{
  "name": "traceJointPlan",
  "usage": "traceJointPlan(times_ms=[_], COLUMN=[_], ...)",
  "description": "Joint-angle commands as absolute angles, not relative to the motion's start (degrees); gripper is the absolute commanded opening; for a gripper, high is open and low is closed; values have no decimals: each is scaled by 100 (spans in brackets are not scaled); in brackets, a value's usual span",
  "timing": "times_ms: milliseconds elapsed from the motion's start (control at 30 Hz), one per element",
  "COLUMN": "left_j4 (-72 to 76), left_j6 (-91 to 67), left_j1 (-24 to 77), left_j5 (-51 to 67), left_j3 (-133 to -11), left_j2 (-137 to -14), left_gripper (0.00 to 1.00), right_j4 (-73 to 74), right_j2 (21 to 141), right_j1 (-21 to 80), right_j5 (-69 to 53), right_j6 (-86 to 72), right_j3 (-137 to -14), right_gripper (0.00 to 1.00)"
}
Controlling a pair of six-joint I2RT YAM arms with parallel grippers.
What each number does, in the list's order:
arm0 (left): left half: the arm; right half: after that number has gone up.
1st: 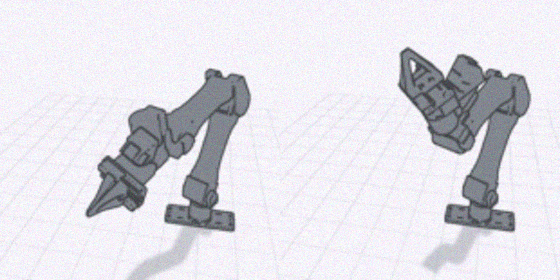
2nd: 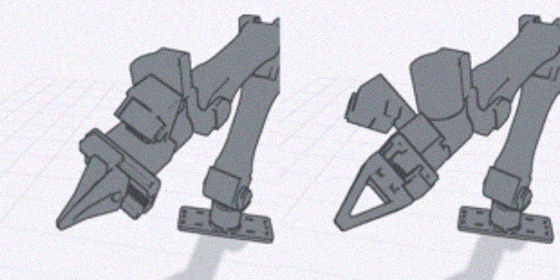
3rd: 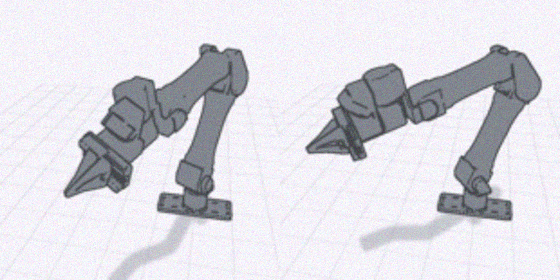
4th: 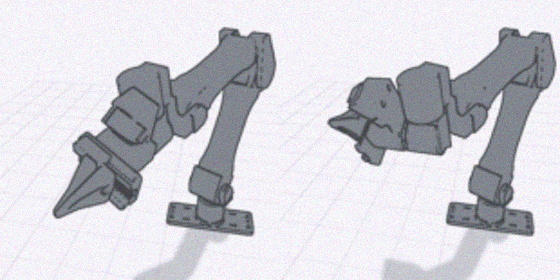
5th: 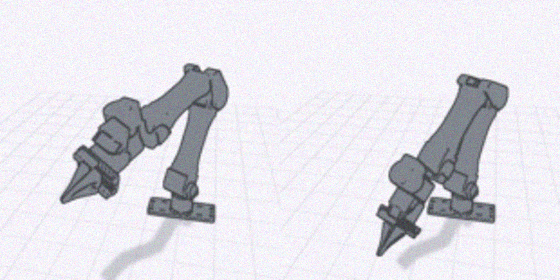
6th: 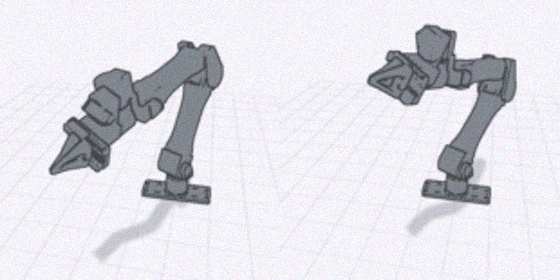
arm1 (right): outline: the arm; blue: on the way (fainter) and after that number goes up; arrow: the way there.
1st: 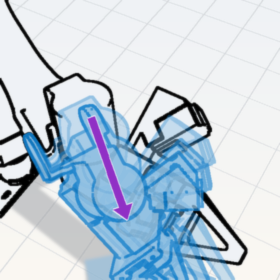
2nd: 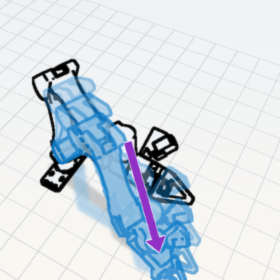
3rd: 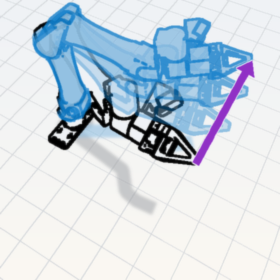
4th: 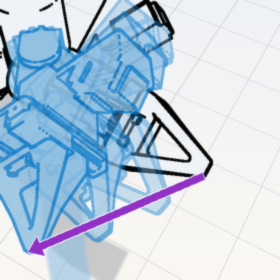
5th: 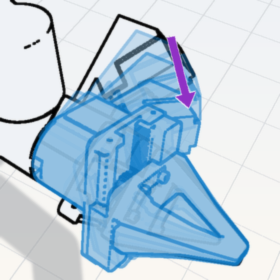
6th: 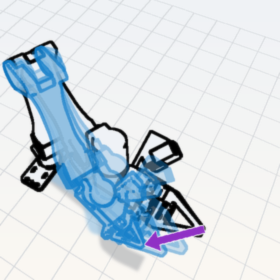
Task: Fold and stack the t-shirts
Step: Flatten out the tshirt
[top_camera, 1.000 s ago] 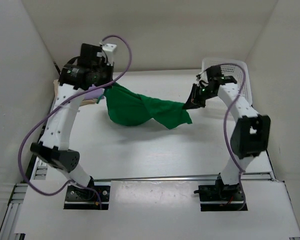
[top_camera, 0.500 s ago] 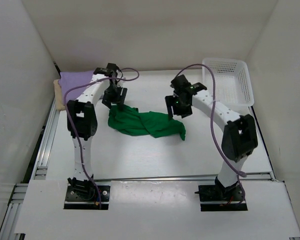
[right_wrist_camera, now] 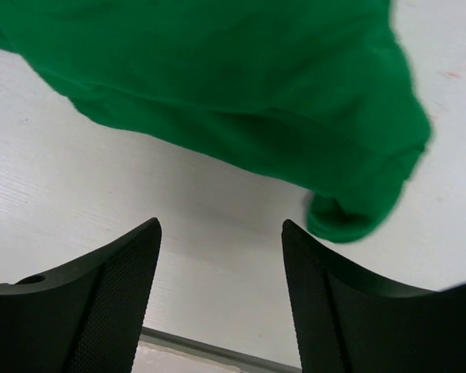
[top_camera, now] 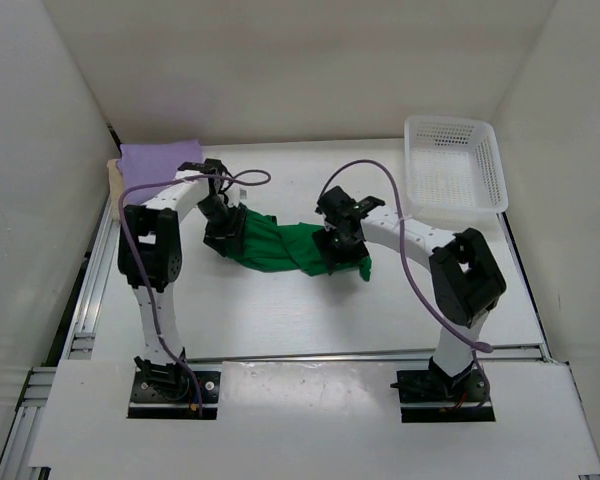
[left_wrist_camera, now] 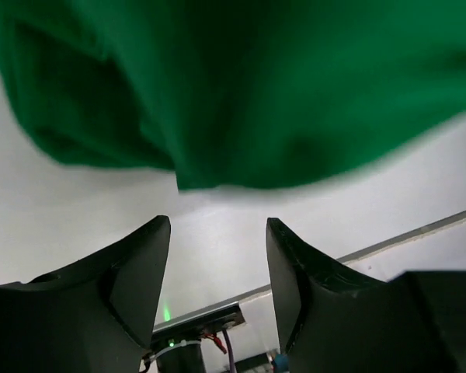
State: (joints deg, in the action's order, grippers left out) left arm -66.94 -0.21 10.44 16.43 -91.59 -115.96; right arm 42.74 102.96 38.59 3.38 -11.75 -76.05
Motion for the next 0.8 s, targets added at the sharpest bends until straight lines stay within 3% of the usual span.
traceJointPlan(times_ms=[0,200,267,300,400,767], left_j4=[-6530,-6469,-6346,-6346,-6398,-6907], left_j6=[0,0,0,0,0,0], left_j1=[967,967,967,967,967,862], left_j5=[1960,1872,1872,1872,1934,2153], left_j3=[-9491,-9607,-9554,-9502,-9501,-9492], left_j2=[-11855,-12270,-12270,-12330,-12384,-11303], left_gripper=[63,63,57,42,11,10], right_j4=[3947,3946,3946,3946,3946,3771], right_j2=[10502,10950,11091,11144,11373,11759], right_j1=[4060,4113,4113,4113,4113,4570], right_j5=[193,255,308,177,-62,308], right_j6=[-1107,-1107,-1107,-1107,-967,-932], right_j3=[-7866,-8165,-8217,-8218,-8445,-8859], right_gripper=[68,73,74,75,78,84])
